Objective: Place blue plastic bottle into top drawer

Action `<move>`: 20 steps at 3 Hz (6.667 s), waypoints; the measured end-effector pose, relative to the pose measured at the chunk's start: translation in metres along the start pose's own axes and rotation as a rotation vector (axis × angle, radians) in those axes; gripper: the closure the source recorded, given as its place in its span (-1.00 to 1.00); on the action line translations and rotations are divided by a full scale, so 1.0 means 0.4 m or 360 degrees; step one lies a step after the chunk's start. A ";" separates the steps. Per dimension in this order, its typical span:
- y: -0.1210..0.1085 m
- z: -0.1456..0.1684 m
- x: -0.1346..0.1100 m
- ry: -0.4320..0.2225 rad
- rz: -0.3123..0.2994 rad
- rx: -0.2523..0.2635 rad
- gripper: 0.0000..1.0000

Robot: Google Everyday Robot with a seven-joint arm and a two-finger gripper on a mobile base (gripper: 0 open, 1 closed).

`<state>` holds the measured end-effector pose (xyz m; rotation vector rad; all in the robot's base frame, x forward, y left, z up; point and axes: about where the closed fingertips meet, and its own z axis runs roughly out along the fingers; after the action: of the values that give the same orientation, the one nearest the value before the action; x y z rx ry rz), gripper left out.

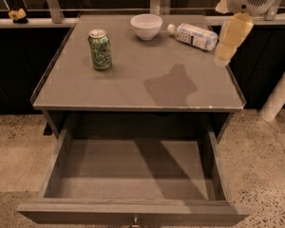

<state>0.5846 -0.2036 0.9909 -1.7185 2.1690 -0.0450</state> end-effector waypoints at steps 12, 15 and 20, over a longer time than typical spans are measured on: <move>-0.409 0.317 -0.056 -0.0505 -0.0047 0.0248 -1.00; -0.450 0.318 -0.060 -0.0511 -0.0034 0.0342 -1.00; -0.475 0.373 -0.035 -0.0710 -0.0093 0.0395 -1.00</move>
Offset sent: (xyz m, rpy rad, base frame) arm 0.0400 0.0188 0.0091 0.0308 -0.0278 0.0211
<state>0.8104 -0.2085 0.9035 -1.4840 1.7118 0.0484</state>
